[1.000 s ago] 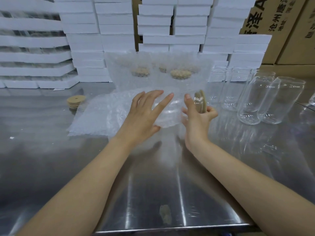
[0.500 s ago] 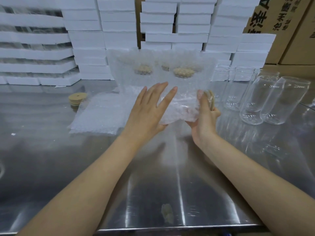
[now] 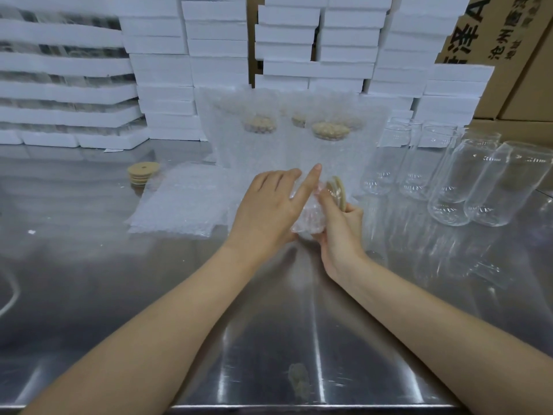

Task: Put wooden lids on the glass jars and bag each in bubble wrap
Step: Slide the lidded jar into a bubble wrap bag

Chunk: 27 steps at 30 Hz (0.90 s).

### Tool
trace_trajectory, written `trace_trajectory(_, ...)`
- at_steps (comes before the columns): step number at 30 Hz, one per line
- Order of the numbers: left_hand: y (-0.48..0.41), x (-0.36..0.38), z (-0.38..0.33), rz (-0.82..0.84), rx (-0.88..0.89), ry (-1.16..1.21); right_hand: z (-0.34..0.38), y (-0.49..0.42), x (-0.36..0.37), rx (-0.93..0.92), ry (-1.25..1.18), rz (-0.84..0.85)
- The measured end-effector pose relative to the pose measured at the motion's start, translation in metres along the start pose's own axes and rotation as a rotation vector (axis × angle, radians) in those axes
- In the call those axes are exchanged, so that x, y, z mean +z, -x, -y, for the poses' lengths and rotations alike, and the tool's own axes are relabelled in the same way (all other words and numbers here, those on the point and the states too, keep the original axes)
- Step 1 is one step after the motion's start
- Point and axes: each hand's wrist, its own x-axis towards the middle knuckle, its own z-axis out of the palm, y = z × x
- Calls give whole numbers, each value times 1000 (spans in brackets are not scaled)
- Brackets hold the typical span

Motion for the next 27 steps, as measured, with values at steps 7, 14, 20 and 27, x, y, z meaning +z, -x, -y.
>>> trace_trajectory(7,3,8,4,-13,0,-99,3,4,-2,68,38,214)
trace_trajectory(14,-2,11,26,-105,-171,198,9,-3,-3,-7,89,313)
trace_trajectory(20,-6,4,29,-248,-768,1142,29,-16,-7,-340,77,92)
trace_trajectory(27,-5,7,22,61,-892,1908,11,-15,-7,2,154,513)
